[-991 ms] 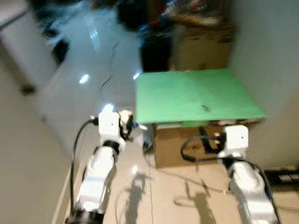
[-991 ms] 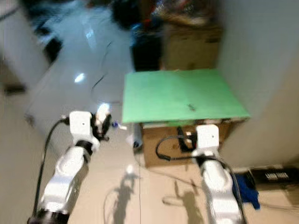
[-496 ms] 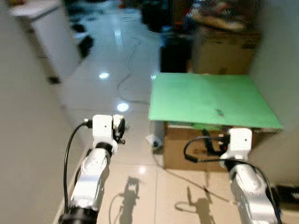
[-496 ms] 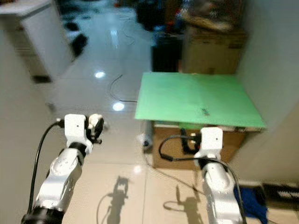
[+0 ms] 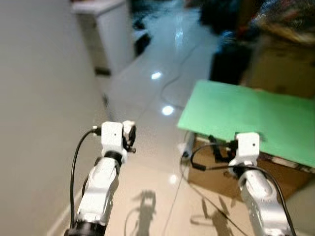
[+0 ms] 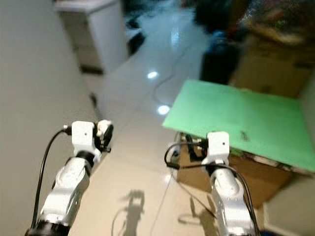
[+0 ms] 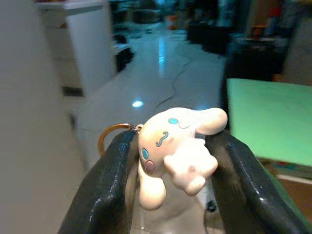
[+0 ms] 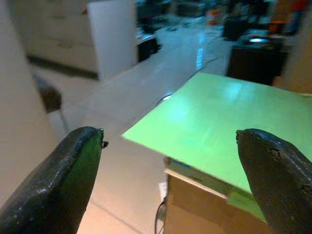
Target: Hang keys on a hook
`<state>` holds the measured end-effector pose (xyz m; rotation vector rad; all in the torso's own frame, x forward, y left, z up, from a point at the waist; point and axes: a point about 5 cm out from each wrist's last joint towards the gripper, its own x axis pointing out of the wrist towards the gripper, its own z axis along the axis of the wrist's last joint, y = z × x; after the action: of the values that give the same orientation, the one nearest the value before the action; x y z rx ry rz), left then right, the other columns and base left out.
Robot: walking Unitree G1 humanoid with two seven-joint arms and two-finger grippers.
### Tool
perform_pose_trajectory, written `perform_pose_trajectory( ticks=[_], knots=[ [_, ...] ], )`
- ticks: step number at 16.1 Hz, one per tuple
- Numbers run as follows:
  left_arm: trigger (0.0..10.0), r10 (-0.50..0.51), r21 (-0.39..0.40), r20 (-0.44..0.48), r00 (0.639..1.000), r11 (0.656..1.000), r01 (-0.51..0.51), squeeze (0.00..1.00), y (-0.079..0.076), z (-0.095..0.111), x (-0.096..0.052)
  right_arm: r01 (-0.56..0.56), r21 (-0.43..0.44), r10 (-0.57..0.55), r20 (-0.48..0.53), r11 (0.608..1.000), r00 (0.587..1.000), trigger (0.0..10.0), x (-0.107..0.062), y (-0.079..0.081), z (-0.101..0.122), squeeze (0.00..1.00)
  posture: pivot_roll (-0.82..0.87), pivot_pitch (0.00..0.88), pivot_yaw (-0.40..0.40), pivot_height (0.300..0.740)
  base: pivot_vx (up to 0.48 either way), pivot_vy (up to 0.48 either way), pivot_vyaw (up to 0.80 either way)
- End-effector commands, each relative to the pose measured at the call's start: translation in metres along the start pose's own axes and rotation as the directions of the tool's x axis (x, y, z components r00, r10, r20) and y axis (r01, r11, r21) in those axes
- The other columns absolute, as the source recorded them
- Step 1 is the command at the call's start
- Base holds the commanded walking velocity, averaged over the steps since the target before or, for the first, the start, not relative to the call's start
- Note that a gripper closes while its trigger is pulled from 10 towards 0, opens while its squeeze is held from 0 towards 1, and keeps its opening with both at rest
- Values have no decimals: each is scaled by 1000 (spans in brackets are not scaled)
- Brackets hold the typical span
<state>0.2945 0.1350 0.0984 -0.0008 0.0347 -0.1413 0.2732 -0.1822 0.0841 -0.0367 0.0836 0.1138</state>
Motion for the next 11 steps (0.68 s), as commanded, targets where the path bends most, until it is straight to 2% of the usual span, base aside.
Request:
perform_pose_trajectory(
  ticks=[1, 5, 6, 9, 11],
  knots=[
    [10000, 22, 25, 2, 1000, 999, -22, 0, 7, 0, -3, -31, 0, 31, 13, 1000, 999, 10000, 4, 7, 3, 0, -21, 0, 76, 740, 0, -480, 619],
    [10000, 13, -13, 17, 1000, 1000, -13, 0, 4, 3, -1, -76, -8, 77, 13, 997, 997, 10000, 4, 14, 1, 0, -15, 0, 78, 740, 0, -480, 606],
    [10000, -13, 14, 28, 1000, 1000, 12, 0, 3, 5, 0, -83, -2, 83, 13, 997, 996, 10000, 5, 17, 0, 0, -5, 0, 84, 740, 0, -480, 600],
    [10000, 6, 28, 22, 1000, 1000, -6, 0, 9, 5, 0, -88, 5, 88, 14, 996, 996, 10000, 5, 22, -2, 0, -2, 0, 94, 740, 0, -480, 602],
    [10000, 14, 10, 16, 1000, 1000, -14, 0, 9, 4, 0, -82, 9, 82, 16, 997, 997, 10000, 4, 21, -3, 0, -3, 0, 92, 740, 0, -480, 600]
  ],
)
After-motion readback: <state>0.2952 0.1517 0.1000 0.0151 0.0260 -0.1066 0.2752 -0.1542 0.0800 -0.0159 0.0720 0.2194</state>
